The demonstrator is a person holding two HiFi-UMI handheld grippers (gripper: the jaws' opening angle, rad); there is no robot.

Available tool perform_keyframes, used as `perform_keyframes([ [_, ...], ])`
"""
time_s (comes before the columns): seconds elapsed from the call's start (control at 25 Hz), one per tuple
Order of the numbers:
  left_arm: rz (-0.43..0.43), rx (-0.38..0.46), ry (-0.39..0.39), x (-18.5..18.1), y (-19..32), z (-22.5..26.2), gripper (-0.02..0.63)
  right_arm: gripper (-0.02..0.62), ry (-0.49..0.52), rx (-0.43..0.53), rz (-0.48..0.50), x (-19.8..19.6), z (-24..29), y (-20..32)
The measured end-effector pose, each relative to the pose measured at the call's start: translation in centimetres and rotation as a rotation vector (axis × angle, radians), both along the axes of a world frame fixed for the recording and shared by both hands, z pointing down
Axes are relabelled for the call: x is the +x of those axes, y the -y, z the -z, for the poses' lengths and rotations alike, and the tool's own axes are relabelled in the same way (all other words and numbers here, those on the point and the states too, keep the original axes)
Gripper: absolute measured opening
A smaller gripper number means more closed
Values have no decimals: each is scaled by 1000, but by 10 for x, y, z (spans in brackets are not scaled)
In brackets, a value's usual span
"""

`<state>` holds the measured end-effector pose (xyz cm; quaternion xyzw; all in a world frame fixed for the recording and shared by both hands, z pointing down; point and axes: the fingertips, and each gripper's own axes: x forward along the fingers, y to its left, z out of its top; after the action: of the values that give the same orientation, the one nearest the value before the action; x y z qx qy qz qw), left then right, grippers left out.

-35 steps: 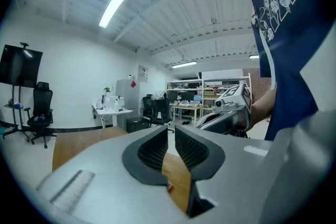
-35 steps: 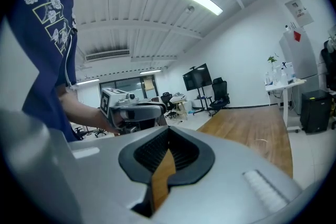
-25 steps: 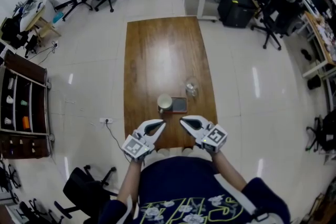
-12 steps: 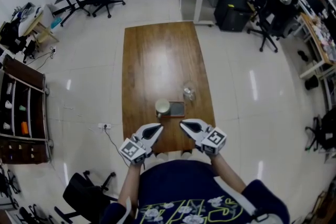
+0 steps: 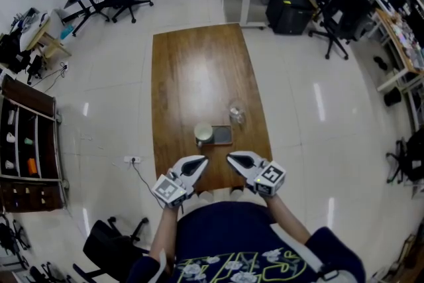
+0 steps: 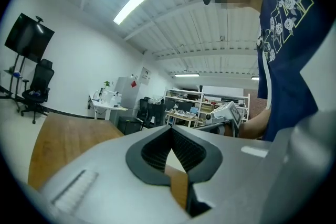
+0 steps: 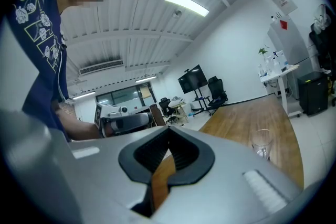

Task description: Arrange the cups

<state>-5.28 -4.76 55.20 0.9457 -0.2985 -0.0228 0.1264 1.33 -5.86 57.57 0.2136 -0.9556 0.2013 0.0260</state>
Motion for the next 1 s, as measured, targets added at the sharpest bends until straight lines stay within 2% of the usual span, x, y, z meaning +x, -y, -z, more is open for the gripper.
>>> perform_keyframes([
  [0.16, 0, -10, -13, 3, 1, -1, 2, 0, -5, 19, 15, -5, 20, 1],
  [0.4, -6, -10, -10, 8, 1, -1, 2, 0, 3, -3, -5, 9, -14, -2],
  [0.72, 21, -12, -34, 2, 7, -2, 2, 0, -15, -34, -6, 7, -2, 2],
  [1.0, 42, -39, -22, -4, 14, -8, 2, 0, -94, 33, 17, 12, -30, 15],
])
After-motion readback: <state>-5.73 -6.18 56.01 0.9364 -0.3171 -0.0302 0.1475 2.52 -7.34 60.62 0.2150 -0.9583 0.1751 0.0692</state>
